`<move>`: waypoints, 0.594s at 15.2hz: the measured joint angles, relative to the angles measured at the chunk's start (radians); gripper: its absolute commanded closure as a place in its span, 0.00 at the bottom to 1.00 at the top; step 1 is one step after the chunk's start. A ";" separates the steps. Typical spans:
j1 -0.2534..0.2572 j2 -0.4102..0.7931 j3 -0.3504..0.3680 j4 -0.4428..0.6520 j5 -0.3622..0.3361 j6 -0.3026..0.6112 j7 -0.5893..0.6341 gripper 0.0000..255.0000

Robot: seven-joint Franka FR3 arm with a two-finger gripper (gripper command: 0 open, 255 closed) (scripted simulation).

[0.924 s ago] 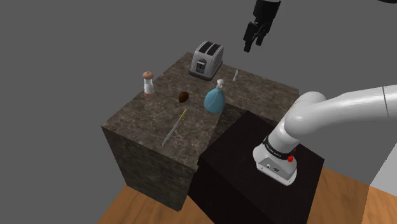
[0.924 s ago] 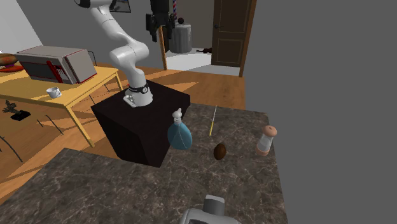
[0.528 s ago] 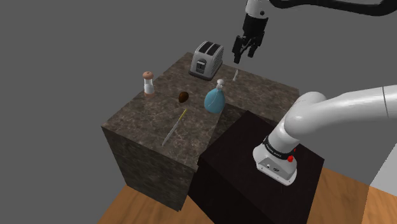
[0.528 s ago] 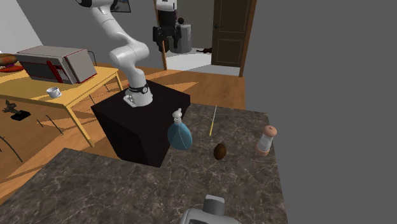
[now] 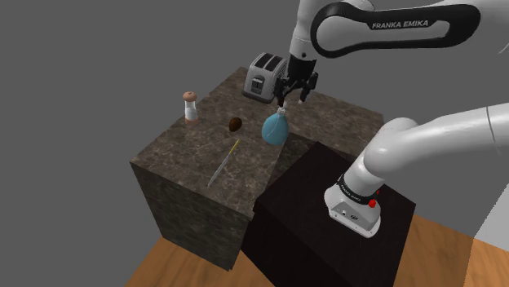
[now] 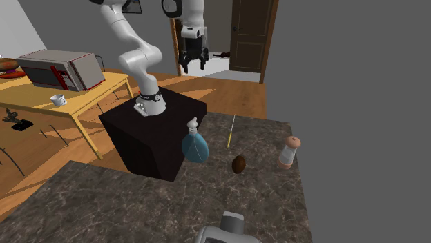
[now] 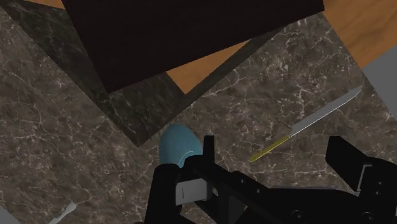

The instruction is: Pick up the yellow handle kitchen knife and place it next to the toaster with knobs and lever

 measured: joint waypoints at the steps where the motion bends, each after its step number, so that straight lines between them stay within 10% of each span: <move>1: -0.005 0.027 0.016 -0.001 0.010 0.029 0.034 0.00; 9: -0.045 0.267 0.149 -0.057 0.066 0.333 0.308 0.00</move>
